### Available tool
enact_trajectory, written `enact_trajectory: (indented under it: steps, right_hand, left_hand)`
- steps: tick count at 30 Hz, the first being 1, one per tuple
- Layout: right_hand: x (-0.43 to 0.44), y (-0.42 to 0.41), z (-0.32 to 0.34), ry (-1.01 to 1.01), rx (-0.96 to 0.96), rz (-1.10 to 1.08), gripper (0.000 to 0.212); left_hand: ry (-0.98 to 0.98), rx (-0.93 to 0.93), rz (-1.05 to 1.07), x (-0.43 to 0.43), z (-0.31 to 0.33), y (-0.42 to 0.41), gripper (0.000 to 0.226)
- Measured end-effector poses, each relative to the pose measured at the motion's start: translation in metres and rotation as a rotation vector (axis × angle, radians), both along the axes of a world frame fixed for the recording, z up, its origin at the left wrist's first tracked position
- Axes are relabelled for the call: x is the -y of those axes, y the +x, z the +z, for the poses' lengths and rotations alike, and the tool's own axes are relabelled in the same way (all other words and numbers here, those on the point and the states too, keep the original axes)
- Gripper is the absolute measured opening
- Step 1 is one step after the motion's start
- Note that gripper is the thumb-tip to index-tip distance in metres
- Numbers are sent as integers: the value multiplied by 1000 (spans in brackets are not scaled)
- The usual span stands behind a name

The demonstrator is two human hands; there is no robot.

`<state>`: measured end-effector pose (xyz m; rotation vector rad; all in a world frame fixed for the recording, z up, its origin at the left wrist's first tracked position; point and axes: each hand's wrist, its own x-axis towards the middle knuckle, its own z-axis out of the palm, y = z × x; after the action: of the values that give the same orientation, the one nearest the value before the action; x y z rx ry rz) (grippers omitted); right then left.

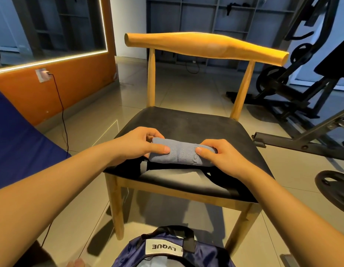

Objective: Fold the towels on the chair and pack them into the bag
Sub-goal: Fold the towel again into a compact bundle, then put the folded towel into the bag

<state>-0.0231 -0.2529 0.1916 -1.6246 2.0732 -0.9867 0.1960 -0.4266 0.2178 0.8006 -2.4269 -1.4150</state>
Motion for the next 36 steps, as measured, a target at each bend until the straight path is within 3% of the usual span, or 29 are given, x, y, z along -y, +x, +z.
enact_trajectory:
  steps: [6, 9, 12, 17, 24, 27, 36]
  right_hand:
    - [-4, 3, 10, 4, 69, 36, 26]
    - [-13, 12, 23, -84, 290, 14, 23]
    - [-19, 25, 32, -78, 513, 38, 44]
    - [-30, 58, 24, 249, 762, 249, 84]
    - [-66, 70, 19, 249, 574, 39, 64]
    - [-82, 79, 15, 159, 595, -20, 46]
    - [-130, 105, -6, 70, 628, -279, 26]
  left_hand:
    - [-70, -164, 49, -6, 7, 0, 19]
    - [36, -172, -112, -9, 24, 8, 18]
    - [53, -100, -315, -14, 37, 11, 24]
    - [61, -68, -460, -29, 34, -1, 31]
    - [34, -43, -451, -34, 26, -9, 19]
    - [8, -52, -436, -40, 21, -11, 18]
    - [37, -25, -453, -77, -19, -19, 19]
